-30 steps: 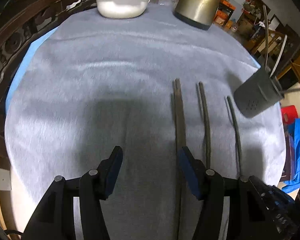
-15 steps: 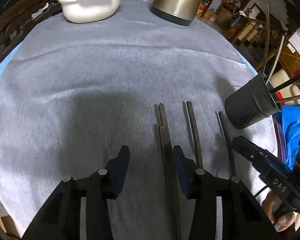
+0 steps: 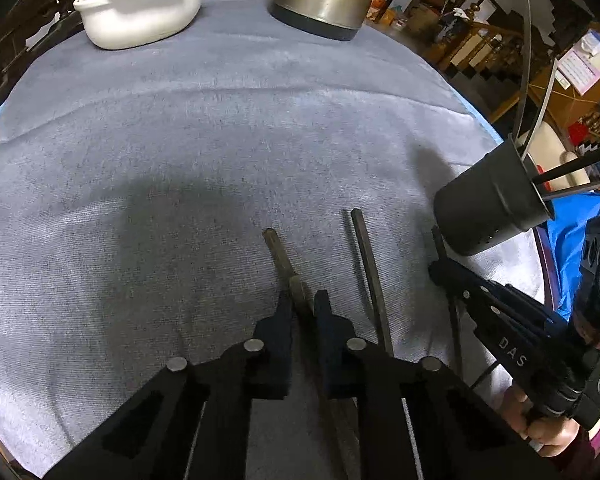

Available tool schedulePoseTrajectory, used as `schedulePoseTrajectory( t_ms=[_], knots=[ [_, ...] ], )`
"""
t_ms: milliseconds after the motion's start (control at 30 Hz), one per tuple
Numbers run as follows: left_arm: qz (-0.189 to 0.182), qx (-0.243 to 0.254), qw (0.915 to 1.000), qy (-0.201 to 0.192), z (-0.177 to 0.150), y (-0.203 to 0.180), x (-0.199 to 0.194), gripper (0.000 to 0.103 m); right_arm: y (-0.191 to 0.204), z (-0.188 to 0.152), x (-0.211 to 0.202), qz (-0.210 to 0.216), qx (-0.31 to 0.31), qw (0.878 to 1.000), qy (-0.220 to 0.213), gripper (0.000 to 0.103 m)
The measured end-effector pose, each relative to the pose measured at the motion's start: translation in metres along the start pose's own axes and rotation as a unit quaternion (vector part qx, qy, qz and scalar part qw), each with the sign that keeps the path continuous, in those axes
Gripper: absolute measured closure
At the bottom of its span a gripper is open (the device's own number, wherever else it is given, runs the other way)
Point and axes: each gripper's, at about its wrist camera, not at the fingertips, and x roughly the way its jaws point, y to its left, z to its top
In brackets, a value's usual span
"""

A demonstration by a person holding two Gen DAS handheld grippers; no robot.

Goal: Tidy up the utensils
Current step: 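Lift both held chopsticks upright and carry them above the grey cup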

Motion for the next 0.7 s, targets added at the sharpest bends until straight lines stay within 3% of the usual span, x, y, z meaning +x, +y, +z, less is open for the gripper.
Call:
schedulePoseTrajectory(
  t_ms=[367, 533, 700],
  knots=[
    [-0.019, 0.001, 0.9982, -0.057, -0.007, -0.009, -0.050, 0.096, -0.018, -0.016, -0.057, 0.086, 0.018, 0.995, -0.056, 0.097],
    [-0.020, 0.010, 0.9935, -0.112, -0.010, -0.029, -0.091, 0.097, -0.027, -0.018, -0.096, 0.137, 0.024, 0.985, -0.099, 0.097],
    [-0.026, 0.028, 0.9841, -0.173, -0.016, -0.053, -0.137, 0.097, -0.032, -0.018, -0.141, 0.155, 0.012, 0.976, -0.153, 0.097]
  ],
)
